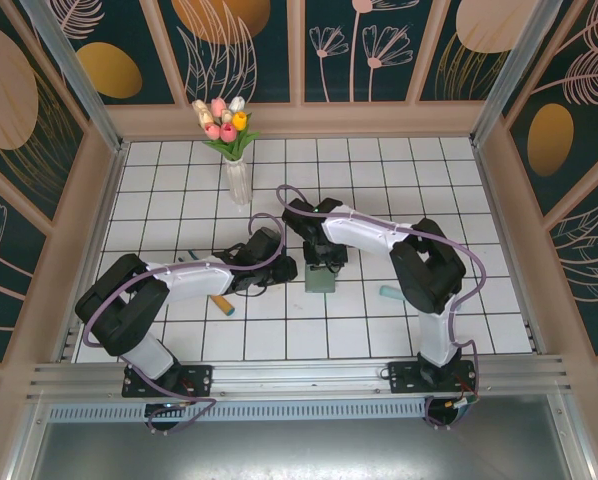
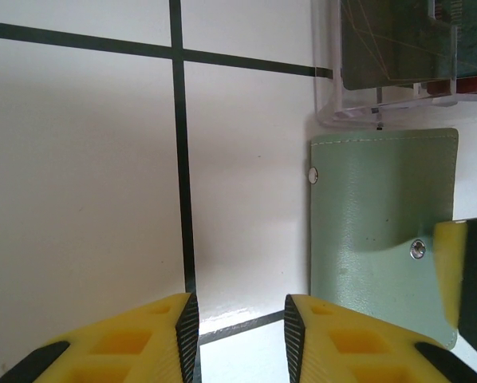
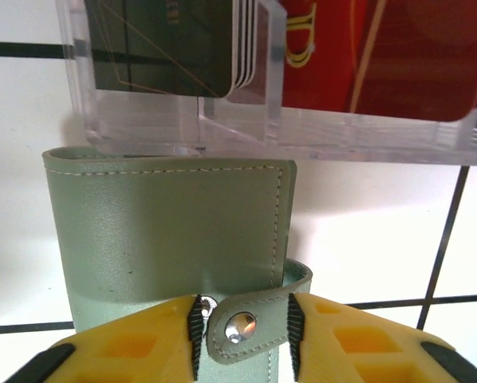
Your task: Put the credit cards into the card holder
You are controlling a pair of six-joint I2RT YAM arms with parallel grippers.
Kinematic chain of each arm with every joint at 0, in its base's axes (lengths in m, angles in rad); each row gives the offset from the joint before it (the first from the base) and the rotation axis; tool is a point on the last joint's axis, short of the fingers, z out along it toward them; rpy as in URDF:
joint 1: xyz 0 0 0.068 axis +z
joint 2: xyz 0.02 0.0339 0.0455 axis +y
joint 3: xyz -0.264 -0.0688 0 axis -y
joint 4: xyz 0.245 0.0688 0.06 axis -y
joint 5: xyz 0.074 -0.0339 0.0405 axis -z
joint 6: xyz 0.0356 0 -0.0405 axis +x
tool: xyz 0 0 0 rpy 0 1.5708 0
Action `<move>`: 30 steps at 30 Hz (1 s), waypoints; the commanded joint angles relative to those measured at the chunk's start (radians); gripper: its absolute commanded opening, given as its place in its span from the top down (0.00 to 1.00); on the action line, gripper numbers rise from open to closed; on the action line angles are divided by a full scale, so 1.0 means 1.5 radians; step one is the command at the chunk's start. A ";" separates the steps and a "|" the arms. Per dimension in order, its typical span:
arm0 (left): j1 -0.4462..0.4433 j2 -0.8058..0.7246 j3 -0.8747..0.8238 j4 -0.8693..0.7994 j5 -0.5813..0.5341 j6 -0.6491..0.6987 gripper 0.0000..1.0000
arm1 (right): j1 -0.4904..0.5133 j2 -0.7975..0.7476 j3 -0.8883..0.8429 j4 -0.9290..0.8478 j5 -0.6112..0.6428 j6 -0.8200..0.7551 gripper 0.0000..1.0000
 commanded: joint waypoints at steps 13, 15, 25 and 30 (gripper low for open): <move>0.006 0.014 -0.005 0.017 0.013 0.007 0.64 | 0.011 0.014 0.028 -0.047 0.019 0.009 0.94; 0.006 0.014 -0.004 0.019 0.014 0.007 0.64 | 0.012 0.012 0.029 -0.043 0.017 0.009 0.96; 0.006 0.031 0.004 0.025 0.031 0.008 0.64 | 0.018 0.014 0.033 -0.015 -0.018 0.000 1.00; 0.006 0.035 0.005 0.028 0.033 0.008 0.64 | 0.017 0.023 0.025 -0.012 -0.015 -0.004 1.00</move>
